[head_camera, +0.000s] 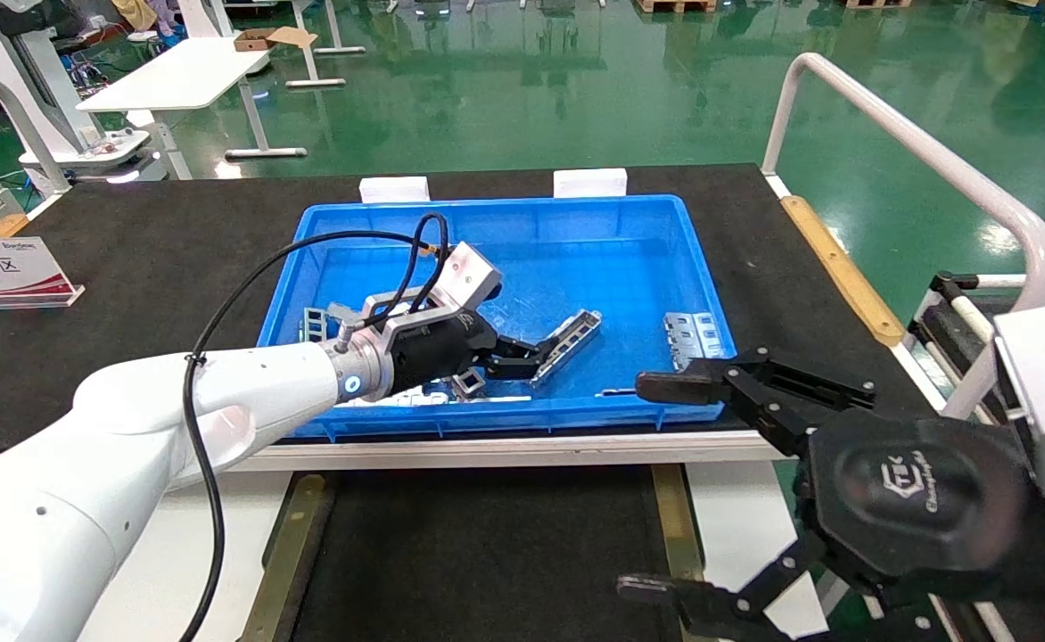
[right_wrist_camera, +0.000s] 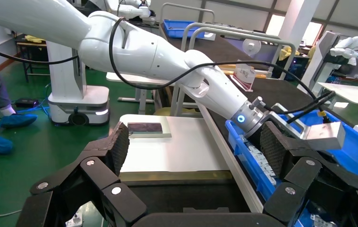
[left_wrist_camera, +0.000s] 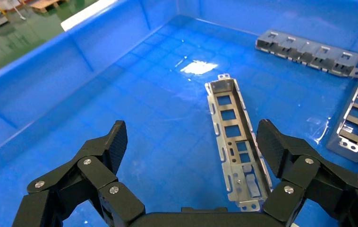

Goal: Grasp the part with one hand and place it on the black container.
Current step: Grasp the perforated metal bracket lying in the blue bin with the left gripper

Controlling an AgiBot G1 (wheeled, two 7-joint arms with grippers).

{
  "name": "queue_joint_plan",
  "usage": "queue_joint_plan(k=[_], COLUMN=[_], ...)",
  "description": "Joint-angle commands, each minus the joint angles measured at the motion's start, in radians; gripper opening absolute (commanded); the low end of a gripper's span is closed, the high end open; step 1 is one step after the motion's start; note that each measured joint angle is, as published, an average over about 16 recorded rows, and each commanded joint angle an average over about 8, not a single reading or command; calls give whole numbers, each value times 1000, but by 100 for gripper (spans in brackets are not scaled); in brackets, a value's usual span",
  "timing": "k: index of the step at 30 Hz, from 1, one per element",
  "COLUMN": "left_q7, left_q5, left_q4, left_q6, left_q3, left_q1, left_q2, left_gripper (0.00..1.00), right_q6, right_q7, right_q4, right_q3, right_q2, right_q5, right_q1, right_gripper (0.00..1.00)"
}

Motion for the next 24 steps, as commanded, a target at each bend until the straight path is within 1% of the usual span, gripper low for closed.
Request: queue_joint_plan(k=[1,14,15,16,17,18,19,20,23,24], left_q7=[-17,-78,-81,-84,-87,-90,-93,-95,-102,-103], left_q5=[-10,-83,-89,-95,-102,-109,-115,-122,-142,-148], left_q4=[-12,-43,-43,-44,-45,-47,-48,-50,-54,-56], left_q6=[-13,-57,-58,-60,-61,-62,-62,-63,-65,-66], left_q3=[23,141,148,155,161,167,172,178,195,201], left_q1=[4,17,18,19,20,21,22,22,23,23], left_q2=[0,-4,-4,-4,-5,-5,-5,-5,-5,-5], left_gripper=[100,100,100,100,100,100,95,88,52,39], right_q6=[0,0,0,1,1,1,1,1,1,1], right_q7=[0,-1,-1,-1,-1,-1,-1,-1,-1,-1], right_q4=[0,0,0,0,0,0,0,0,0,0], right_q3=[0,-1,-1,-1,-1,-1,-1,-1,-2,-2], right_q2=[0,0,0,0,1,1,1,1,1,1], right_q5=[0,1,1,1,1,1,1,1,1,1], right_q1=[0,0,0,0,0,0,0,0,0,0], right_gripper=[100,100,99,93,83,71,58,46,9,2])
